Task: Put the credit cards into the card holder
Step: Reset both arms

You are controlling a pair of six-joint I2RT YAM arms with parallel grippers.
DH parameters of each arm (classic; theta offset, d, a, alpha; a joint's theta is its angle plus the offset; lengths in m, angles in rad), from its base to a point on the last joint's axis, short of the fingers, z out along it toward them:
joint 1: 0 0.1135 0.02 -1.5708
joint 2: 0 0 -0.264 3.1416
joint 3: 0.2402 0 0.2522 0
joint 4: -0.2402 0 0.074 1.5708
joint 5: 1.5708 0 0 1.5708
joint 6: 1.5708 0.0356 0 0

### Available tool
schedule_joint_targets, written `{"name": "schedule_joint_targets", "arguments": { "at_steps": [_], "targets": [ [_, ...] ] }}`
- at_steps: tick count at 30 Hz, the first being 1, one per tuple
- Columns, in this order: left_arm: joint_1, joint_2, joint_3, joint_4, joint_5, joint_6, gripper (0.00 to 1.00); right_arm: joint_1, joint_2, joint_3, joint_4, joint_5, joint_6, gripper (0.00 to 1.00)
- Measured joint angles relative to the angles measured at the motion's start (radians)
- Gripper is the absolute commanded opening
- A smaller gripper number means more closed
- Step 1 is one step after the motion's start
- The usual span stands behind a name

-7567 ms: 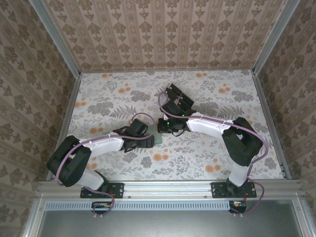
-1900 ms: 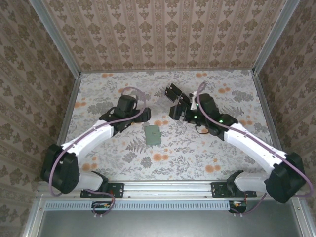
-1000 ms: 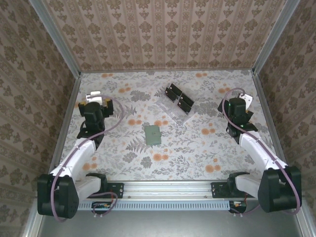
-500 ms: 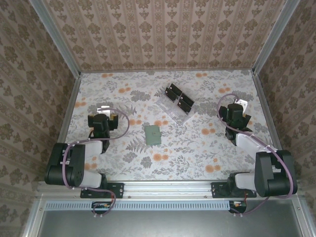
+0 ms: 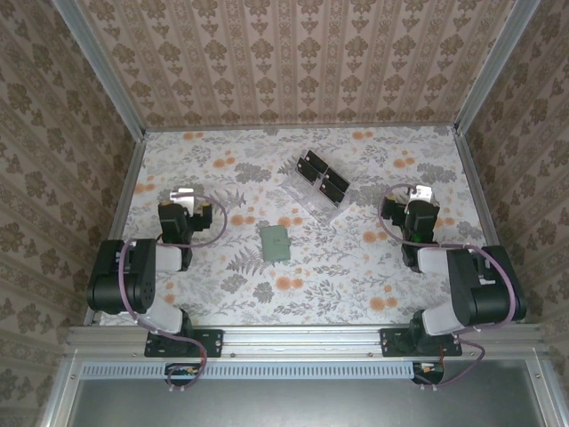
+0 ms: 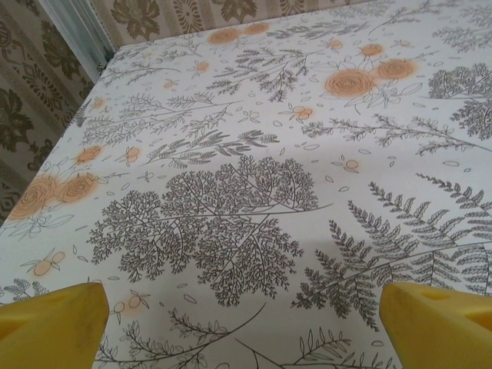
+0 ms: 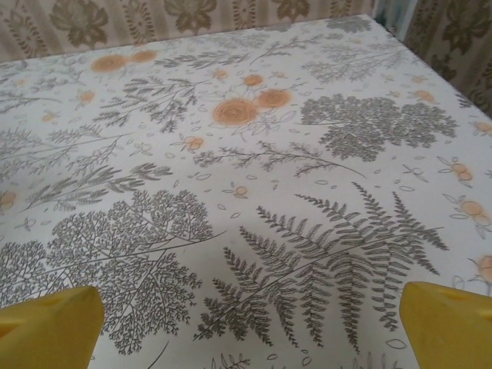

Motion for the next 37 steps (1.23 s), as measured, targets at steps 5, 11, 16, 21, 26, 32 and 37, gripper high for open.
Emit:
{"name": "schedule_joint_targets", "arguments": {
  "at_steps": [5, 11, 16, 21, 26, 32, 37],
  "targets": [
    [0.007, 0.000, 0.009, -0.006, 0.032, -0.004, 1.00, 0.000, 0.053, -0.035, 0.114, -0.053, -0.028, 1.00],
    [0.021, 0.000, 0.018, -0.016, 0.054, -0.016, 1.00, -0.005, 0.060, 0.026, 0.092, -0.116, -0.044, 1.00],
    [0.022, 0.000, 0.018, -0.017, 0.065, -0.019, 1.00, -0.002, 0.060, 0.034, 0.091, -0.127, -0.049, 1.00],
    [0.022, 0.000, 0.018, -0.017, 0.068, -0.019, 1.00, 0.014, 0.060, 0.034, 0.089, -0.126, -0.064, 1.00],
    [0.022, 0.000, 0.018, -0.016, 0.068, -0.019, 1.00, 0.020, 0.060, 0.034, 0.087, -0.126, -0.071, 1.00],
    [0.021, 0.000, 0.018, -0.016, 0.049, -0.024, 1.00, 0.020, 0.060, 0.035, 0.080, -0.126, -0.071, 1.00],
    [0.020, 0.000, 0.018, -0.016, 0.037, -0.026, 1.00, 0.016, 0.060, 0.039, 0.069, -0.127, -0.071, 1.00]
  ]
}}
